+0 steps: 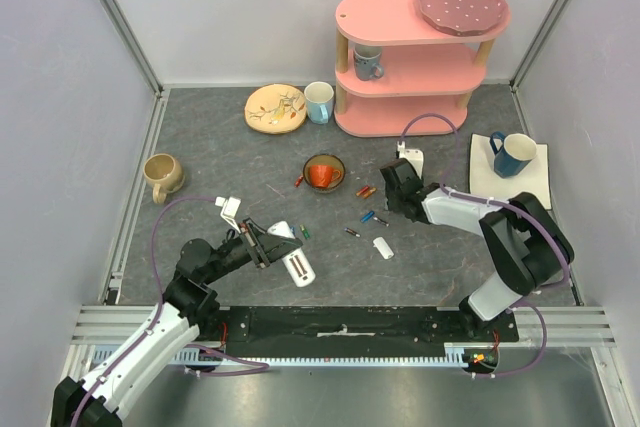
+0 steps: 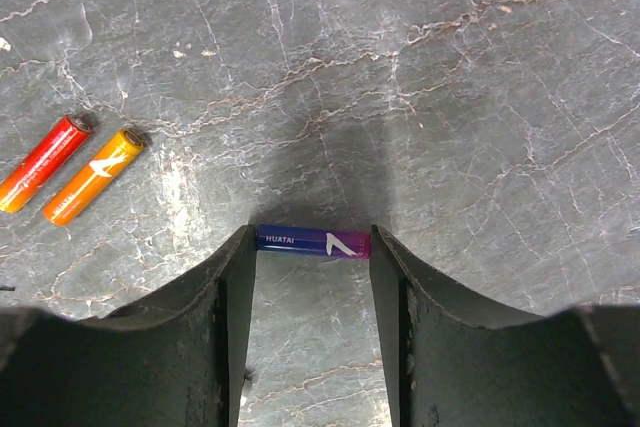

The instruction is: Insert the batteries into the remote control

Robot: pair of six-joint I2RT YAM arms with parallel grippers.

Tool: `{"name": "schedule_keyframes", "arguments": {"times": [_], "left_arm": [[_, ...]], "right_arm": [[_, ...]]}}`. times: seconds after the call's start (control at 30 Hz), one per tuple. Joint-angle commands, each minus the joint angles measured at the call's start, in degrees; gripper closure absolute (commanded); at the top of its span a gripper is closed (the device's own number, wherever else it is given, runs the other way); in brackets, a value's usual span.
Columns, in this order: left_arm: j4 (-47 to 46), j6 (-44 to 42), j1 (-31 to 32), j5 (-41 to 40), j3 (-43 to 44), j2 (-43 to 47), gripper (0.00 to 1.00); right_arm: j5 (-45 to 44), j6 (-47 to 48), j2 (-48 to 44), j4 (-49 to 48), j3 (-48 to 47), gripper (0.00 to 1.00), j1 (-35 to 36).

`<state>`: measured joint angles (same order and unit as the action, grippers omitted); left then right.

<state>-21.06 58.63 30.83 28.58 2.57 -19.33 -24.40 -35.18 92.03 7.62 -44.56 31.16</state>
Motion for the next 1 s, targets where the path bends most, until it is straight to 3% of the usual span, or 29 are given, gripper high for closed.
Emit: {"name": "schedule_keyframes", "arguments": {"times": [0.0, 0.23, 0.47, 0.67, 0.97], "left_arm": [[-1.0, -1.0, -0.3, -0.6, -2.4, 0.3, 0.98], [-1.0, -1.0, -0.3, -0.4, -2.3, 0.3, 0.98], [0.4, -0.7, -0.2, 0.9, -1.1, 2.2, 0.98], [0.3, -2.0, 0.4, 1.1, -0.6, 2.6, 0.98], [-0.5, -0.9, 0.4, -0.1, -2.6, 8.3, 0.98]], "right_arm": [[0.4, 0.7, 0.6, -1.2, 0.9, 0.52, -0.7], [6.2, 7.3, -2.5, -4.8, 2.7, 0.69, -0.7], [23.6, 23.3, -11.7, -7.1, 3.0, 0.69, -0.3], [24.3, 40.3, -10.7, 5.0, -5.7, 0.82, -0.1], [20.6, 58.0, -7.4, 6.3, -4.5, 0.81, 0.7]]}}
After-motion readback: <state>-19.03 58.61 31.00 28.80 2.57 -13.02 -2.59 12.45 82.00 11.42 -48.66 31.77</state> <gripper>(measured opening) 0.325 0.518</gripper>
